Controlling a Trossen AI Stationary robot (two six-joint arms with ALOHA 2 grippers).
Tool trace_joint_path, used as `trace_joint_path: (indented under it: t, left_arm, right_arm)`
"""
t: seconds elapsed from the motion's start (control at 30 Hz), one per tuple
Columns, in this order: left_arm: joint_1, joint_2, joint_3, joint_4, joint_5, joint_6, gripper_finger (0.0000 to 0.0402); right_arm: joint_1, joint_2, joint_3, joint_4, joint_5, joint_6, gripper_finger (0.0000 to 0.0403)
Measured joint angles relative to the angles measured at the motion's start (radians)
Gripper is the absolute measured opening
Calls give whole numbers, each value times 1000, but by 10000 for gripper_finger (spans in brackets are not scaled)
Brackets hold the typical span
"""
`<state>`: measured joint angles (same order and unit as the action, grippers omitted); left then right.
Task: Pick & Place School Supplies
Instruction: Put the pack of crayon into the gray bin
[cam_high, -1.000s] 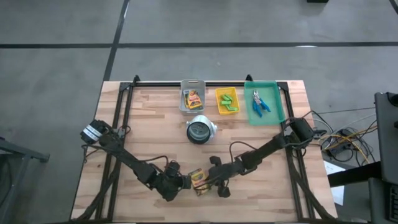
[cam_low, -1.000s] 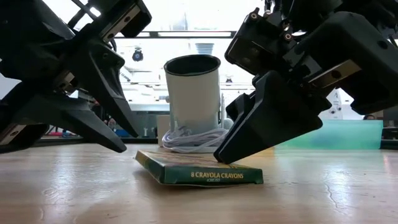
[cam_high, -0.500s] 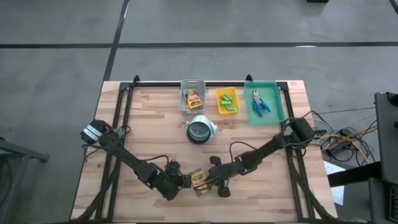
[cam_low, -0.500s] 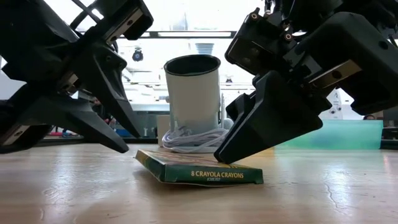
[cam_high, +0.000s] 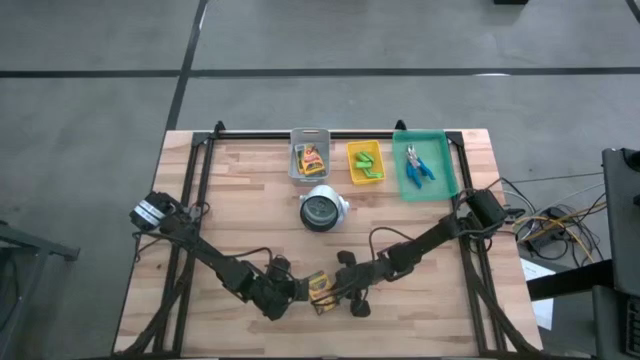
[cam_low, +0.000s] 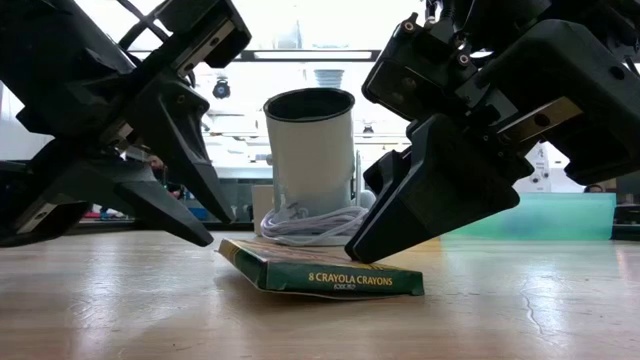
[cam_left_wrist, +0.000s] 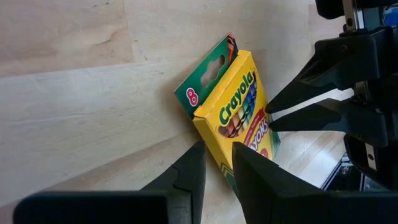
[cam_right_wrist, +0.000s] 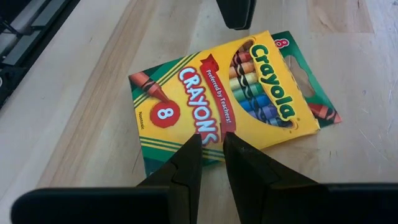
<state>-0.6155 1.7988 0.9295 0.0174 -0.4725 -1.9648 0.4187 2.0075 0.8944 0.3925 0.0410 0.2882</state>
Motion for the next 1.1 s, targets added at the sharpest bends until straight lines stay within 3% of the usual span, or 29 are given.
trace_joint_path:
  t: [0.53,1.1]
  left_arm:
    - [5,4,0,2,3,1,83]
    - [21,74,2,113,6,-1,83]
  right_arm:
    - [-8,0,0,-18,-45,-3,68]
    - [-8,-1,-1,-20,-50,-1,68]
